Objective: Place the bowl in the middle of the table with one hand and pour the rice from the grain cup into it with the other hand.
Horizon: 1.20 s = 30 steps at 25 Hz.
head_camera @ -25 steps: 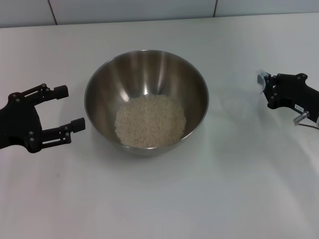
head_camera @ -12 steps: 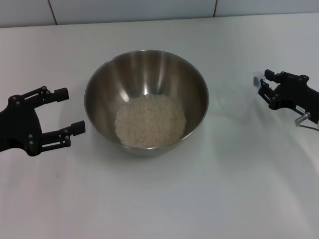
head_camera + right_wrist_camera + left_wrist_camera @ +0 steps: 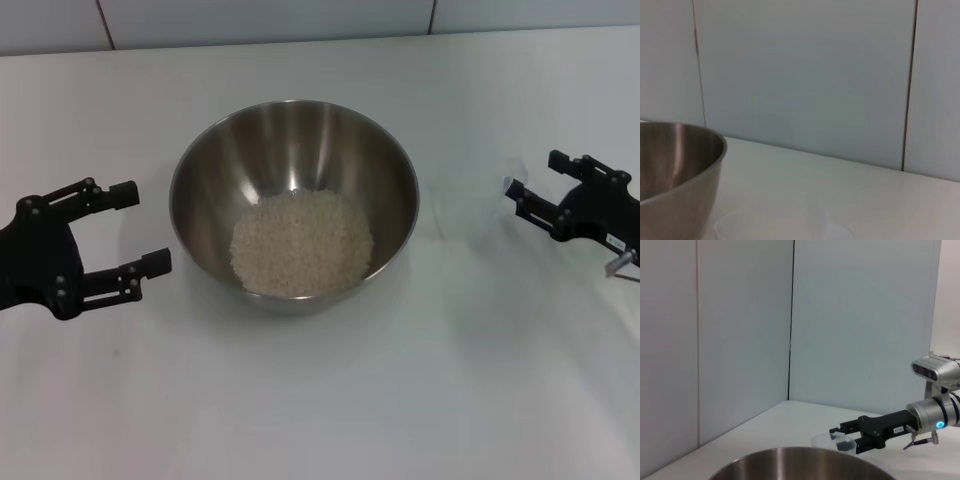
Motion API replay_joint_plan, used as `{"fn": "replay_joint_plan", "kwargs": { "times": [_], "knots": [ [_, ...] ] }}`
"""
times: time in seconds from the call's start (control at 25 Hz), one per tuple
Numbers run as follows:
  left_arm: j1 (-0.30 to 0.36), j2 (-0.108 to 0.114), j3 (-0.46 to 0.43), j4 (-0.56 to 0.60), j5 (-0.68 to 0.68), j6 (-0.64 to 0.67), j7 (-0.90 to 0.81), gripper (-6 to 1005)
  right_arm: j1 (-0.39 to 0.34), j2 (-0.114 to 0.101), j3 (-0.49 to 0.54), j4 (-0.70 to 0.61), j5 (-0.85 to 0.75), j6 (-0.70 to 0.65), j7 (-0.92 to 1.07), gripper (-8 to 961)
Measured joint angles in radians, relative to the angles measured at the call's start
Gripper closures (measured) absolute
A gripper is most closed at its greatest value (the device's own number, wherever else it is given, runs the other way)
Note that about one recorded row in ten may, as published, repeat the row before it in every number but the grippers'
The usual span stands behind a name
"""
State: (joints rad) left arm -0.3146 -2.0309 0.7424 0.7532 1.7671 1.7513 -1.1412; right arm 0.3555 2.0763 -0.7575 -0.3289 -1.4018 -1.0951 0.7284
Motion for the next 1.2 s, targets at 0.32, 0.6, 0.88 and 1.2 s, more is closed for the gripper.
{"fn": "replay_joint_plan", "kwargs": {
  "times": [0.32,0.6,0.88,1.2],
  "knots": [
    [0.003,0.0,0.0,0.0,0.0,0.021,0.0,164,-0.078,-0.001,0.074,-0.004,0.004,-0.138,0.0,243],
    [0.01,0.006,-0.003,0.0,0.0,0.071,0.0,164,-0.109,-0.008,0.071,-0.077,-0.047,-0.31,0.146,243],
    [0.028,0.008,-0.002,0.0,0.0,0.087,0.0,164,-0.044,-0.002,0.04,-0.207,-0.343,-0.511,0.264,243],
    [0.046,0.016,-0.001,0.0,0.0,0.109,0.001,165,-0.025,0.0,0.038,-0.296,-0.399,-0.59,0.305,243]
  ]
}}
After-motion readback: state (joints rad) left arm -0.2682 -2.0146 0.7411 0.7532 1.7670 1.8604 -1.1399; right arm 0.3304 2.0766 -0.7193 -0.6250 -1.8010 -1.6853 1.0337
